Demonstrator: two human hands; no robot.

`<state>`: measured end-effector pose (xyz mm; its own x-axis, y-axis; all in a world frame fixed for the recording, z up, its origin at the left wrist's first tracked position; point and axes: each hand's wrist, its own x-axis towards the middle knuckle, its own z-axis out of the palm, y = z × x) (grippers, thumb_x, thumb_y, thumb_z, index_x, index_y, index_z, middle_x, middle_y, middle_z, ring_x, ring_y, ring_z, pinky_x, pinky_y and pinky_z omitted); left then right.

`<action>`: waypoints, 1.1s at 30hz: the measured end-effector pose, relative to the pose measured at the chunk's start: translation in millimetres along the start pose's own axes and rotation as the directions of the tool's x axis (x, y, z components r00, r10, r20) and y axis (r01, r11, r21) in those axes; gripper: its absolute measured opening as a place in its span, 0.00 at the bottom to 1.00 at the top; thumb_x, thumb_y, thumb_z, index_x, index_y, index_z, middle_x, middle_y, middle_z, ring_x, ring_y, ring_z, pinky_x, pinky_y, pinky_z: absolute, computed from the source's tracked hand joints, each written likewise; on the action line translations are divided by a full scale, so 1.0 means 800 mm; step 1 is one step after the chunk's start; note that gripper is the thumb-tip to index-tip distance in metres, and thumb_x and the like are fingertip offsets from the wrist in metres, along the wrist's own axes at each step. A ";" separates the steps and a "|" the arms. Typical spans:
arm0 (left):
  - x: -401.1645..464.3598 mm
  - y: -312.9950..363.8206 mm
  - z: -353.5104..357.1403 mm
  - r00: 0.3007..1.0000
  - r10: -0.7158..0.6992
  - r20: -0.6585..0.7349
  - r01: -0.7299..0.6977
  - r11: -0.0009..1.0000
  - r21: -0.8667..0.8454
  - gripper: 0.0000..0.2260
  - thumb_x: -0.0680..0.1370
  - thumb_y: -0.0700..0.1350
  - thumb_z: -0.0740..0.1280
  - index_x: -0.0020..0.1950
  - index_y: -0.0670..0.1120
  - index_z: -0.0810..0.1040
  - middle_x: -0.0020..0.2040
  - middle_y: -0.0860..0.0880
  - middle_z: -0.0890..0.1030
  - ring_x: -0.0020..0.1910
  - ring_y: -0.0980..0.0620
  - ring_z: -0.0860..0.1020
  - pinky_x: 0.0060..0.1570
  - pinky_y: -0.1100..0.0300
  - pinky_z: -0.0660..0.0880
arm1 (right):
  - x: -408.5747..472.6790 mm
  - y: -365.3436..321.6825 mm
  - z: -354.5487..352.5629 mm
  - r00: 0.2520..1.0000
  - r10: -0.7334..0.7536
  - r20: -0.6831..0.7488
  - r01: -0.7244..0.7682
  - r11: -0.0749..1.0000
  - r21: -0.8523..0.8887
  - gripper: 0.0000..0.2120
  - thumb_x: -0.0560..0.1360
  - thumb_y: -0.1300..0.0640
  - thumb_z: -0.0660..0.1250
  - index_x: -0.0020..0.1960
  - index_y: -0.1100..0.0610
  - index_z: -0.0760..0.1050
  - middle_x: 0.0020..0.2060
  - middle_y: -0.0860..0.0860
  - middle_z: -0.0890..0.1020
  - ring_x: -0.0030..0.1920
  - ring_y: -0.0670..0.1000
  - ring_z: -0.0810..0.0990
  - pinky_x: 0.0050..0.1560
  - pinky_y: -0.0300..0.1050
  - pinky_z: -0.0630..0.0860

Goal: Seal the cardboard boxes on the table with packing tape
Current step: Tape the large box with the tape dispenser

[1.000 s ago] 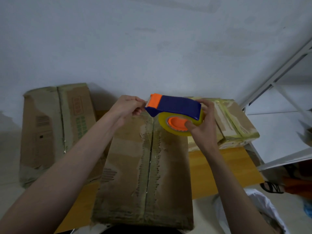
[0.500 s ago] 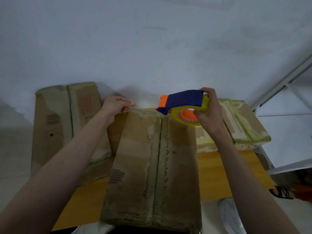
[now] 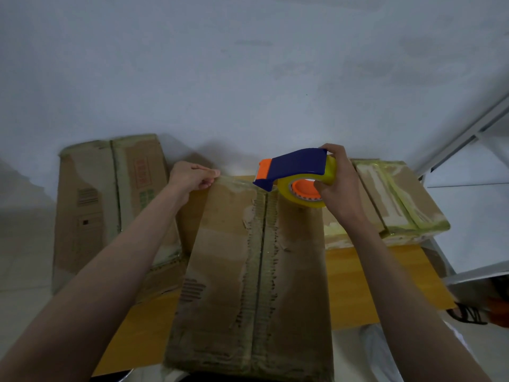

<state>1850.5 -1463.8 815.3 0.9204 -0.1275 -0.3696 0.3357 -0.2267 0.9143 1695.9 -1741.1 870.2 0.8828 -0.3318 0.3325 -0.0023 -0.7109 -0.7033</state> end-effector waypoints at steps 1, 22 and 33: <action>0.000 0.001 0.000 1.000 -0.008 0.003 0.008 1.000 0.001 0.08 0.71 0.41 0.79 0.46 0.40 0.84 0.41 0.45 0.83 0.39 0.53 0.81 0.38 0.67 0.81 | 0.001 0.000 0.001 1.000 -0.004 0.003 0.004 1.000 -0.013 0.32 0.67 0.72 0.69 0.69 0.55 0.69 0.59 0.48 0.76 0.61 0.54 0.75 0.46 0.32 0.69; 0.000 0.002 0.007 0.997 0.065 -0.045 -0.048 0.950 0.310 0.13 0.73 0.49 0.78 0.48 0.41 0.84 0.44 0.45 0.85 0.41 0.51 0.83 0.38 0.58 0.82 | -0.001 0.018 0.009 1.000 0.023 0.007 -0.022 0.999 -0.037 0.35 0.68 0.71 0.69 0.72 0.54 0.70 0.60 0.53 0.75 0.58 0.52 0.73 0.47 0.22 0.65; -0.048 -0.009 0.030 0.878 0.477 0.043 -0.307 0.493 0.814 0.20 0.83 0.52 0.62 0.72 0.43 0.69 0.69 0.44 0.72 0.67 0.43 0.72 0.60 0.48 0.73 | -0.029 0.044 0.023 0.971 0.238 -0.013 -0.214 0.896 0.389 0.26 0.74 0.56 0.75 0.69 0.50 0.70 0.57 0.46 0.80 0.55 0.46 0.82 0.50 0.43 0.83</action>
<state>1807.9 -1480.5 818.9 0.9596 -0.2612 0.1043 -0.2803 -0.8585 0.4294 1684.2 -1746.6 826.2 0.8509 -0.4992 0.1637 -0.0084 -0.3246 -0.9458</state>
